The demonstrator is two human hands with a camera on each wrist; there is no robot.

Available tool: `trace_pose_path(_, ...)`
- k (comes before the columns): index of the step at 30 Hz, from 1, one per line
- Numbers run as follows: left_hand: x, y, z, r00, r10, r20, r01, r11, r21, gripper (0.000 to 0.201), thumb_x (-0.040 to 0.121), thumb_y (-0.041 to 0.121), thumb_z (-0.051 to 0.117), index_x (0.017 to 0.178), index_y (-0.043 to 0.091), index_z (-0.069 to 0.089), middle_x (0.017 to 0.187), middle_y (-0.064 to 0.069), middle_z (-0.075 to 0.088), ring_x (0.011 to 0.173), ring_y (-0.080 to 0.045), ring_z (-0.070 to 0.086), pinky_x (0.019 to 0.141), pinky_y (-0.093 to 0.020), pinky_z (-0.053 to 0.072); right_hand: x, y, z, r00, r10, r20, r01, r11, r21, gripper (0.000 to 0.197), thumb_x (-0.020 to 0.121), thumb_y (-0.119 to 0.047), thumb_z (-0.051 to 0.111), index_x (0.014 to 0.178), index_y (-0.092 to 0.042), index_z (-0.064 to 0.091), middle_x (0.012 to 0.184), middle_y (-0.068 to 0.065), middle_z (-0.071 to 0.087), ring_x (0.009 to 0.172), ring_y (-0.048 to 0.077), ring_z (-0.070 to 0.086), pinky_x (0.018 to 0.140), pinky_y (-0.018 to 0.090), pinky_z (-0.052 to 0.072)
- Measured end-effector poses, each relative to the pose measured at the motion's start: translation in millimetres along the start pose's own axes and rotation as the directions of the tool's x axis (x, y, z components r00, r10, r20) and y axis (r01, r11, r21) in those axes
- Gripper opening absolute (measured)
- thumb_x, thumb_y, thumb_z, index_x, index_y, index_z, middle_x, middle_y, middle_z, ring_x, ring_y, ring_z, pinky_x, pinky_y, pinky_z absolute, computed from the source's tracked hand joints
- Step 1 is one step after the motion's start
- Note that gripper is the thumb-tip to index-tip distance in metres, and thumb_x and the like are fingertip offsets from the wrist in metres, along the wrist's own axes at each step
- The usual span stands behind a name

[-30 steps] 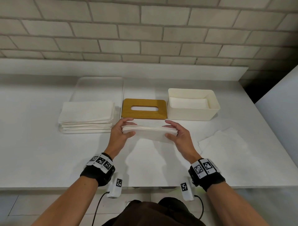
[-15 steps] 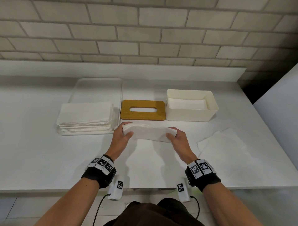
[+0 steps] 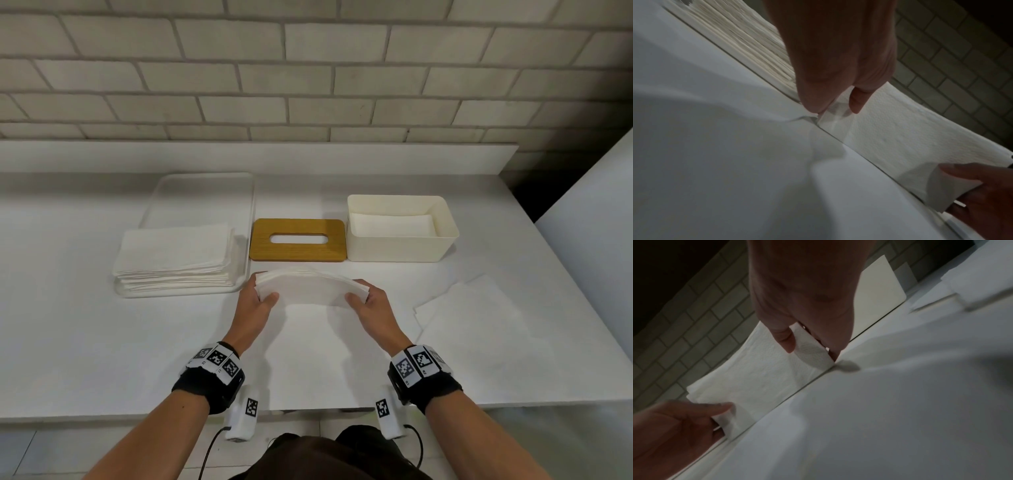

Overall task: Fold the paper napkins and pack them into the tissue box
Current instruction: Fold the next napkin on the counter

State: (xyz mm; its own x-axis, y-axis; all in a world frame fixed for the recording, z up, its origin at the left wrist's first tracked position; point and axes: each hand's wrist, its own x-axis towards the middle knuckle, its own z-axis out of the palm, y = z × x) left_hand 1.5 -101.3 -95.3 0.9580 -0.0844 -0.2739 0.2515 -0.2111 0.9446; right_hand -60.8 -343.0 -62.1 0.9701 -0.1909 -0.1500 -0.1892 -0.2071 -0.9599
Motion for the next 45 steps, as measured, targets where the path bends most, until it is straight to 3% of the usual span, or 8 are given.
trace_pose_path(7, -21.2, 33.7, 6.7, 0.971, 0.23, -0.063, -0.233, 0.972, -0.041, 0.06, 0.085, -0.011, 0.059, 0.129, 0.028, 0.044, 0.132, -0.002, 0.049, 0.122, -0.023, 0.05, 0.103, -0.035, 0.043, 3.4, 1.6, -1.6, 1.0, -0.005, 0.011, 0.005, 1.0, -0.015, 0.023, 0.094, -0.01, 0.056, 0.115, -0.017, 0.063, 0.095, -0.005, 0.066, 0.084, 0.007, 0.061, 0.067, 0.012, 0.045)
trace_pose_path(11, -19.1, 38.5, 2.3, 0.921, 0.39, -0.013, -0.39, 0.921, 0.012, 0.059, 0.086, -0.009, 0.056, 0.12, 0.038, 0.049, 0.129, 0.007, 0.051, 0.125, -0.023, 0.048, 0.103, -0.041, 0.043, 5.7, 4.1, -3.8, 1.0, -0.015, 0.02, 0.015, 1.0, -0.017, 0.02, 0.094, -0.01, 0.055, 0.111, -0.016, 0.065, 0.093, -0.003, 0.066, 0.083, 0.011, 0.061, 0.069, 0.015, 0.044)
trace_pose_path(20, -19.2, 39.3, 8.1, 0.947, 0.314, -0.066, -0.318, 0.945, -0.072, 0.057, 0.086, -0.019, 0.048, 0.121, 0.027, 0.041, 0.123, 0.003, 0.046, 0.102, 0.004, 0.051, 0.09, -0.017, 0.042, 6.4, 0.8, -0.5, 0.999, -0.004, 0.037, 0.003, 1.0, 0.026, 0.023, 0.094, -0.009, 0.056, 0.113, -0.016, 0.068, 0.1, -0.001, 0.07, 0.09, 0.014, 0.065, 0.074, 0.016, 0.047)
trace_pose_path(24, -17.1, 32.6, 11.0, 0.958, 0.274, -0.082, -0.279, 0.958, -0.066, 0.056, 0.088, -0.017, 0.046, 0.124, 0.027, 0.04, 0.129, 0.003, 0.045, 0.122, -0.013, 0.046, 0.106, -0.027, 0.033, 5.4, -0.9, 0.5, 0.999, 0.021, 0.03, -0.022, 0.999, 0.038, 0.021, 0.093, -0.008, 0.058, 0.11, -0.015, 0.067, 0.094, 0.002, 0.069, 0.082, 0.014, 0.064, 0.065, 0.012, 0.047)
trace_pose_path(30, -16.9, 41.8, 15.9, 0.966, 0.246, -0.074, -0.243, 0.969, 0.048, 0.03, 0.098, -0.001, 0.045, 0.124, 0.013, 0.045, 0.11, -0.005, 0.058, 0.098, -0.017, 0.054, 0.092, -0.029, 0.041, 0.6, -13.0, -8.7, 1.0, 0.022, -0.003, -0.022, 1.0, 0.012, 0.016, 0.094, -0.009, 0.057, 0.103, -0.019, 0.066, 0.088, -0.007, 0.068, 0.079, 0.005, 0.064, 0.062, 0.007, 0.047)
trace_pose_path(34, -2.0, 86.4, 32.8, 0.94, 0.338, -0.047, -0.322, 0.924, 0.204, 0.021, 0.097, 0.004, 0.047, 0.118, 0.003, 0.048, 0.095, -0.004, 0.055, 0.083, -0.013, 0.052, 0.071, -0.01, 0.041, 10.4, -40.9, -42.8, 0.997, -0.004, -0.074, 0.002, 1.0, -0.016, 0.019, 0.092, -0.009, 0.06, 0.111, -0.009, 0.065, 0.098, 0.004, 0.069, 0.087, 0.017, 0.065, 0.073, 0.022, 0.051)
trace_pose_path(40, 42.0, 179.2, 103.1, 0.933, 0.352, -0.078, -0.325, 0.914, 0.244, 0.012, 0.091, 0.001, 0.051, 0.089, 0.011, 0.044, 0.083, -0.005, 0.048, 0.075, -0.02, 0.046, 0.065, -0.031, 0.042, 56.2, -92.6, -128.1, 0.958, -0.122, -0.259, 0.101, 0.991, -0.092, 0.014, 0.087, 0.0, 0.06, 0.085, -0.013, 0.065, 0.072, -0.007, 0.061, 0.054, -0.006, 0.054, 0.051, 0.011, 0.042)
trace_pose_path(45, 75.2, 202.6, 156.6, 0.96, 0.267, -0.083, -0.221, 0.907, 0.36, 0.015, 0.086, -0.006, 0.044, 0.096, 0.002, 0.053, 0.086, -0.013, 0.058, 0.083, -0.036, 0.054, 0.068, -0.037, 0.047, 99.4, -96.3, -165.7, 0.932, -0.059, -0.357, -0.033, 0.968, -0.248, 0.019, 0.083, 0.001, 0.057, 0.096, -0.006, 0.069, 0.09, 0.006, 0.067, 0.08, 0.019, 0.061, 0.063, 0.022, 0.045)
